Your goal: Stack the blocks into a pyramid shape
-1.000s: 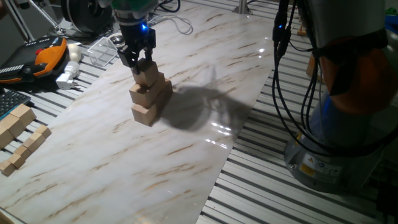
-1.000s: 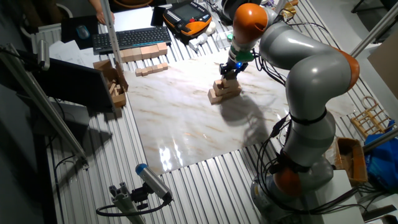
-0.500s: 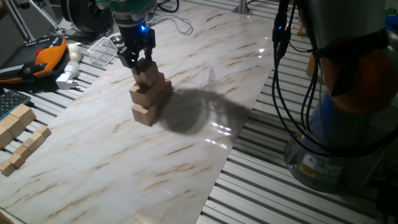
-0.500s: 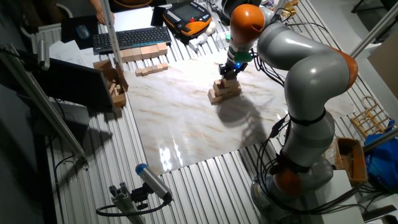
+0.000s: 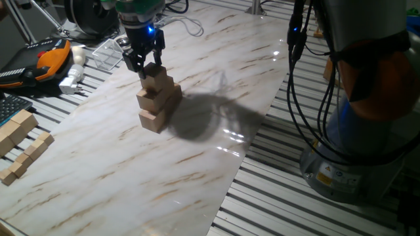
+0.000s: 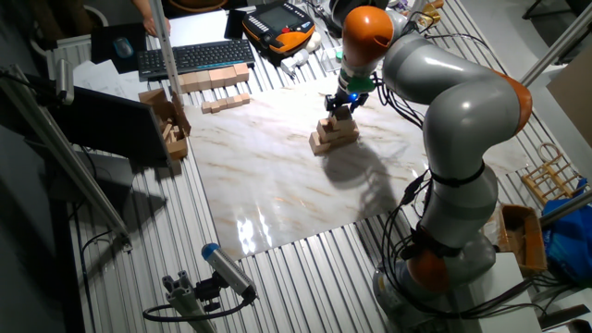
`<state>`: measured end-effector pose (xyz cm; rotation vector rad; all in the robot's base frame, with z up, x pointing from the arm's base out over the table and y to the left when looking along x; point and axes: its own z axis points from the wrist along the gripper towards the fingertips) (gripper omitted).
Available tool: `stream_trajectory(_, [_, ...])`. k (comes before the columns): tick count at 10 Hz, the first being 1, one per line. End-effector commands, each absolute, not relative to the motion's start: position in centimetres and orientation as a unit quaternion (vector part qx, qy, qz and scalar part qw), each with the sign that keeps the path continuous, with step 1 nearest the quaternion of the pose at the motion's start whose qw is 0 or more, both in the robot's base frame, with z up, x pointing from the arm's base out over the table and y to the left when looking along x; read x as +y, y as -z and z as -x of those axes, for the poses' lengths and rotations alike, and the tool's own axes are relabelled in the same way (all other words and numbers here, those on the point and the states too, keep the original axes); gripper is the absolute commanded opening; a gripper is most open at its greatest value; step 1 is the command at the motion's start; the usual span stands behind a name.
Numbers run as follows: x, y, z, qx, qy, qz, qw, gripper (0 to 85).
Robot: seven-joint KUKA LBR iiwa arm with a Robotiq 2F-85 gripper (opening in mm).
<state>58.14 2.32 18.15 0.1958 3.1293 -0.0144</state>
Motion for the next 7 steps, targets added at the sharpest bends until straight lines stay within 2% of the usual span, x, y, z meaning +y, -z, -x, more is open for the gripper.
stream_trajectory(1, [2.3, -18.2, -58.1, 0.998, 0.006, -0.063, 0.004, 68.0])
stream_trajectory(7, [-0.3, -21.4, -58.8, 0.999, 0.001, -0.043, -0.007, 68.0])
